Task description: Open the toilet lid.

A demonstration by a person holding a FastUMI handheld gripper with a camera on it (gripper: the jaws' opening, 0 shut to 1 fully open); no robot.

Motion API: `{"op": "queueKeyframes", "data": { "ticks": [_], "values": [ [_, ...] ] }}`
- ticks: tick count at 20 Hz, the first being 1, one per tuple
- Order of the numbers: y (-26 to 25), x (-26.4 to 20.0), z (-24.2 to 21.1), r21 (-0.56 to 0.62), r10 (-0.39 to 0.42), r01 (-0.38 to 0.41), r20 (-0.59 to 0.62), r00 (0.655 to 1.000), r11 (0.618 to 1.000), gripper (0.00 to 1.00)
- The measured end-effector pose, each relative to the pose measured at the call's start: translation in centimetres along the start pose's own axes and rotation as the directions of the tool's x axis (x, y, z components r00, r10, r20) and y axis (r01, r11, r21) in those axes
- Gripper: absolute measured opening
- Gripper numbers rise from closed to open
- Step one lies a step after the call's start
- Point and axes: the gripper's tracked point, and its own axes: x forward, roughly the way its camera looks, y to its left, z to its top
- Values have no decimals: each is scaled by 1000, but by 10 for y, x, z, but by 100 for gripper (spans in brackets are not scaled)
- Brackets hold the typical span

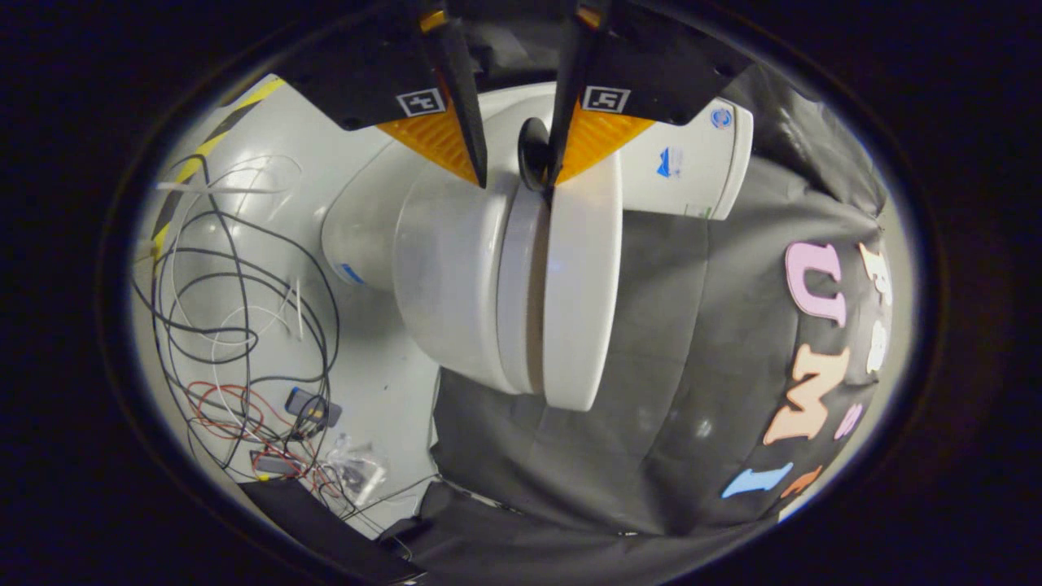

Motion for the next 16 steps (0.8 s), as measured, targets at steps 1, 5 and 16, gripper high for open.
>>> {"op": "queueKeyframes", "data": {
  "ticks": [1,5,16],
  "values": [
    [1,0,5,16,15,-15,15,1000,1000,18],
    [5,-10,6,5,25,-26,35,999,1000,3],
    [19,-19,4,-51,-64,67,59,996,996,0]
  ]
}}
